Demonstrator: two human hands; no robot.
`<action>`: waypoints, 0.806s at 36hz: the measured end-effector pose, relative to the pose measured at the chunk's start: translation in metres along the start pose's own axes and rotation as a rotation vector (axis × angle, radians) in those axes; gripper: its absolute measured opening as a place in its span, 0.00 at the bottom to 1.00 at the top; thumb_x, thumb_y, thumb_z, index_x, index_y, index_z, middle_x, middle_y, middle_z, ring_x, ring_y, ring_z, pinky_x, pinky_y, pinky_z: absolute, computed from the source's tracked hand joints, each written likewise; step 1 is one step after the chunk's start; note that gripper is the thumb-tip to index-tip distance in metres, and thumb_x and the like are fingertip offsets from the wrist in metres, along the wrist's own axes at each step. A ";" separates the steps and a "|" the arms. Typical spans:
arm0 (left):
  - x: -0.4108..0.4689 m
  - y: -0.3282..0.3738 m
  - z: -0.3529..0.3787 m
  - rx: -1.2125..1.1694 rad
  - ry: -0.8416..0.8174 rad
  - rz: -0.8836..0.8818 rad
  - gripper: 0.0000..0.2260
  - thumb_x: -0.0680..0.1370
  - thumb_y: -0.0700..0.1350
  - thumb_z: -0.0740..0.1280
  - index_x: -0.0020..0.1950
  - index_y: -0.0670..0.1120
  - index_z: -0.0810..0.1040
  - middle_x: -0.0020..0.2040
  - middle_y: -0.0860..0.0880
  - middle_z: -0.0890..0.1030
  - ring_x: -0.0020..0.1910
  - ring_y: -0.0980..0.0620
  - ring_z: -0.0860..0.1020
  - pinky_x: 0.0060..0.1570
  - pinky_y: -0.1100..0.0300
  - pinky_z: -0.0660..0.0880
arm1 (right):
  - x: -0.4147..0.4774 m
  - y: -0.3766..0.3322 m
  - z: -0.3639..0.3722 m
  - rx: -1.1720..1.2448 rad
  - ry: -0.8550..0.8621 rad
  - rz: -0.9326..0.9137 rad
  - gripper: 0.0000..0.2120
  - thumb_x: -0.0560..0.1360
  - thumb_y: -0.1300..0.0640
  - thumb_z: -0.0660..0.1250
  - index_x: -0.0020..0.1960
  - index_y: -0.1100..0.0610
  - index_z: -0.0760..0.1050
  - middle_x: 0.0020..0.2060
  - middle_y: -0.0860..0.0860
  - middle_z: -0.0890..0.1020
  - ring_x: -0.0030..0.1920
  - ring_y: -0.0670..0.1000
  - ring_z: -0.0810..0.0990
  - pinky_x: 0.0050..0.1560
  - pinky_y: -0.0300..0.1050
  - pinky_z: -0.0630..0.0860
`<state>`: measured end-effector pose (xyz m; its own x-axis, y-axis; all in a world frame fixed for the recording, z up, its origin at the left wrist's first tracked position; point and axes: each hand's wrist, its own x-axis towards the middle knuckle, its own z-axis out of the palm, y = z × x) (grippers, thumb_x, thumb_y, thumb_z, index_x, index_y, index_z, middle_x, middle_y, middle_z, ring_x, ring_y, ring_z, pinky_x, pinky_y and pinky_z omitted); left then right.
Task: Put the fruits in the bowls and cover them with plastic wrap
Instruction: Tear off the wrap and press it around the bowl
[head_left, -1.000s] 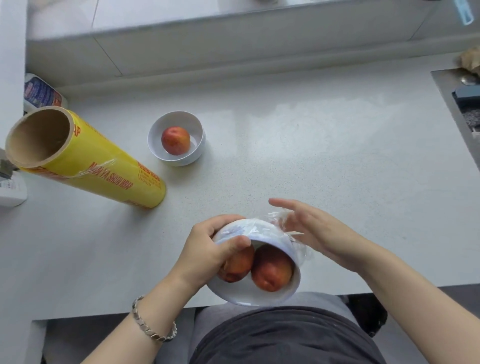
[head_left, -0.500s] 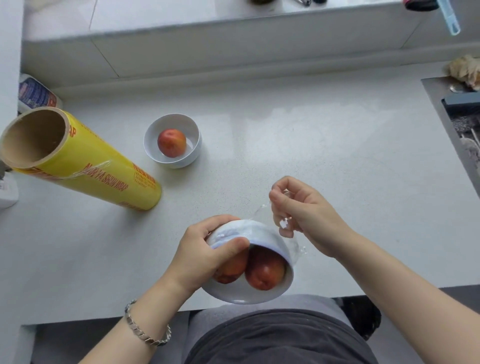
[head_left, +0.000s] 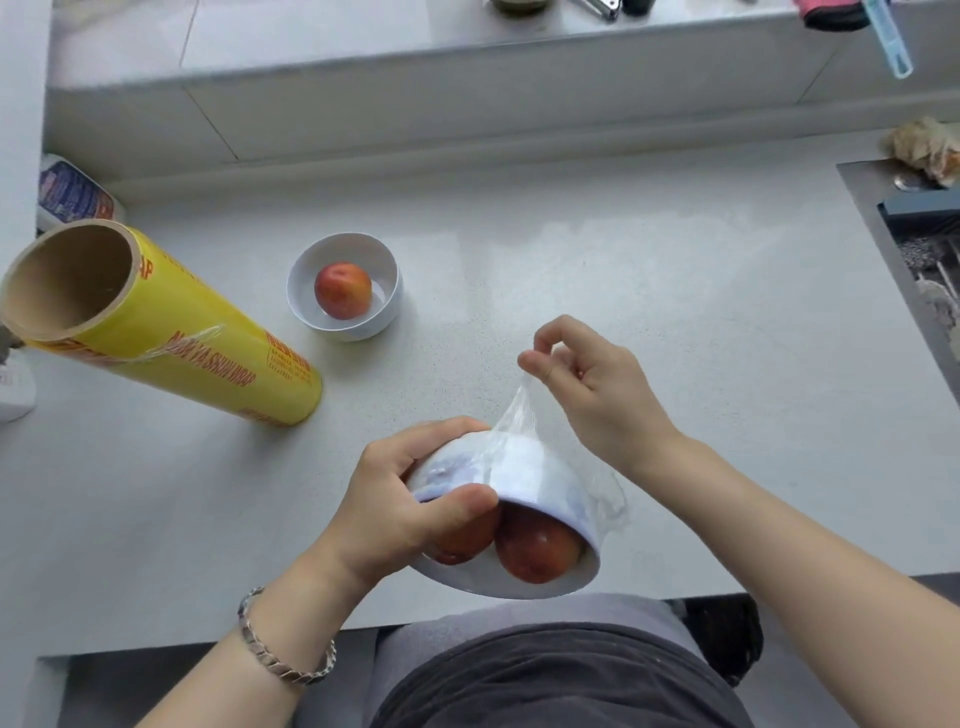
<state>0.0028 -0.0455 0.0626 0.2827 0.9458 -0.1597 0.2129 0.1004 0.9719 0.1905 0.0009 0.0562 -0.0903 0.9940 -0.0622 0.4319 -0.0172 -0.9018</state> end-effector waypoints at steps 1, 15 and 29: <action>0.001 0.000 0.000 -0.003 -0.001 0.015 0.16 0.57 0.57 0.71 0.45 0.67 0.81 0.44 0.61 0.83 0.43 0.63 0.79 0.46 0.69 0.74 | 0.001 0.001 0.002 0.032 -0.019 0.029 0.12 0.76 0.53 0.64 0.36 0.45 0.66 0.20 0.45 0.66 0.24 0.45 0.62 0.28 0.34 0.59; -0.004 -0.005 0.000 0.030 -0.065 0.139 0.22 0.60 0.70 0.71 0.51 0.65 0.79 0.46 0.57 0.81 0.45 0.58 0.80 0.46 0.65 0.74 | -0.020 0.018 0.020 0.270 -0.402 0.553 0.11 0.71 0.51 0.70 0.34 0.54 0.73 0.27 0.49 0.76 0.25 0.45 0.70 0.27 0.36 0.66; -0.007 -0.014 -0.003 -0.063 0.188 0.041 0.26 0.57 0.73 0.70 0.48 0.61 0.82 0.44 0.58 0.84 0.44 0.60 0.80 0.46 0.67 0.75 | -0.059 -0.023 -0.036 0.127 -0.262 -0.009 0.14 0.70 0.44 0.63 0.54 0.44 0.78 0.52 0.38 0.81 0.56 0.37 0.77 0.57 0.29 0.70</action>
<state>-0.0051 -0.0523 0.0506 0.1095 0.9899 -0.0905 0.1437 0.0743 0.9868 0.2178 -0.0538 0.0959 -0.3295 0.9326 -0.1472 0.3161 -0.0379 -0.9480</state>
